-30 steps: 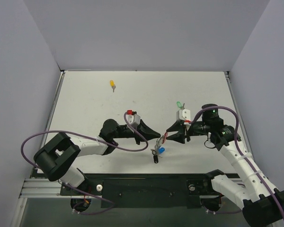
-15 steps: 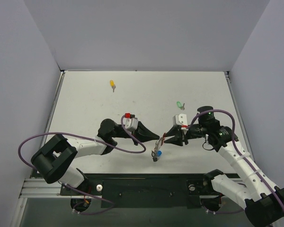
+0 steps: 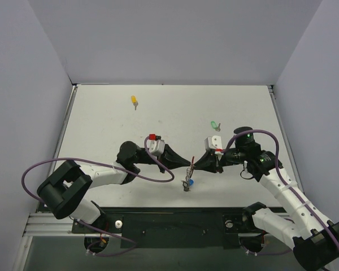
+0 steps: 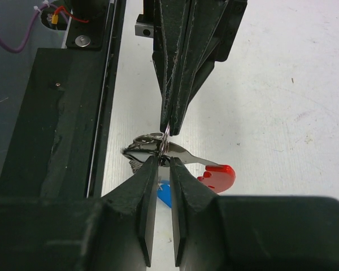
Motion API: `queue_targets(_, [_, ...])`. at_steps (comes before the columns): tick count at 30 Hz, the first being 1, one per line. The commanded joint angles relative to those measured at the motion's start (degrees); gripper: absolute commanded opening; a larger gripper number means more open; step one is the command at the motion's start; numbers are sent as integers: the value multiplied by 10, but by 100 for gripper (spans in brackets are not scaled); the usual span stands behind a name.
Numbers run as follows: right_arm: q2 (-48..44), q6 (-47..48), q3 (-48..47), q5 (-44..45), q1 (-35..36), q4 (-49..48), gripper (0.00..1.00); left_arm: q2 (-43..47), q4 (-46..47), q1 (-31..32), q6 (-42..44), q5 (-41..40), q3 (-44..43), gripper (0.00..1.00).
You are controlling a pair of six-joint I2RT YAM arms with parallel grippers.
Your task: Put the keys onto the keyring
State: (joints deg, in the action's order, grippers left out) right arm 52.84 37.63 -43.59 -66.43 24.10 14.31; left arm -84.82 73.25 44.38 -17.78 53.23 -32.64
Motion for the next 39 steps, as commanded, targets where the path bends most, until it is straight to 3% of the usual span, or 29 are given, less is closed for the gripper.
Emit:
queue_targets(1, [0, -1, -9, -28, 0, -10, 9, 8, 82, -8, 1, 6, -19, 0])
queue_targets(7, [-2, -4, -11, -33, 1, -6, 0, 17, 67, -14, 13, 4, -15, 0])
queue_targets(17, [-2, 3, -10, -5, 2, 10, 0, 16, 80, -16, -12, 20, -21, 0])
queue_targets(26, [0, 121, -19, 55, 23, 109, 0, 12, 59, -18, -25, 53, -32, 0])
queue_targets(34, [-3, 102, -20, 75, 41, 102, 0, -1, 89, -17, -50, 42, -33, 0])
queue_targets(39, [-17, 43, -39, 47, 13, 96, 16, 11, 48, -18, -24, 6, -22, 0])
